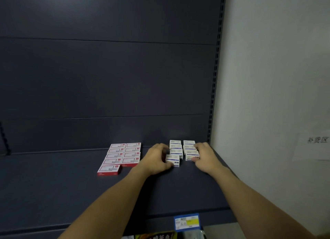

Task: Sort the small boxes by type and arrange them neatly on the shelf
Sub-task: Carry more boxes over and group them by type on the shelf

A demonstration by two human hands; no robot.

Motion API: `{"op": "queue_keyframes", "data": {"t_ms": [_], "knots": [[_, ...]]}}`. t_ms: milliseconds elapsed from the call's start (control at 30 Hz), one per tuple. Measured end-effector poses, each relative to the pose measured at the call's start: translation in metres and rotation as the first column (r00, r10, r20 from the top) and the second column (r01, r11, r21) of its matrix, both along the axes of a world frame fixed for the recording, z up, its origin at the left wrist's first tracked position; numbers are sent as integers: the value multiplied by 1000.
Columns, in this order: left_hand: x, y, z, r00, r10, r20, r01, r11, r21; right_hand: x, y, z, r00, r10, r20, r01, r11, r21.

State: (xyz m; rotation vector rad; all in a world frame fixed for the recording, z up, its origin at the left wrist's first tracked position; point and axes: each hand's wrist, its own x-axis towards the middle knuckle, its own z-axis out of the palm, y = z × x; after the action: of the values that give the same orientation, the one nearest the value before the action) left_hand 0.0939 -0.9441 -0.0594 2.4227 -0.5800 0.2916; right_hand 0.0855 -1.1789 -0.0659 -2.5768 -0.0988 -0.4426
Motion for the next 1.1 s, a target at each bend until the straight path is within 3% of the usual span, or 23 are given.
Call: {"op": "queue_keyframes", "data": {"t_ms": [400,700,933,1100], "knots": [[2,-16,-1,999,17,-45,-18,1000,-24,18,5,-1,1000,-5,-19,7,992,125],[-2,-19,0,999,38,-40,-38,999,-2,10,1,5,998,24,-59,-17,992,121],[-20,8,22,986,154,58,-159,982,105,-8,11,28,997,12,72,-9,999,-50],[-43,58,36,950,296,99,-308,941,142,-21,54,43,983,115,140,-97,987,-129]]}}
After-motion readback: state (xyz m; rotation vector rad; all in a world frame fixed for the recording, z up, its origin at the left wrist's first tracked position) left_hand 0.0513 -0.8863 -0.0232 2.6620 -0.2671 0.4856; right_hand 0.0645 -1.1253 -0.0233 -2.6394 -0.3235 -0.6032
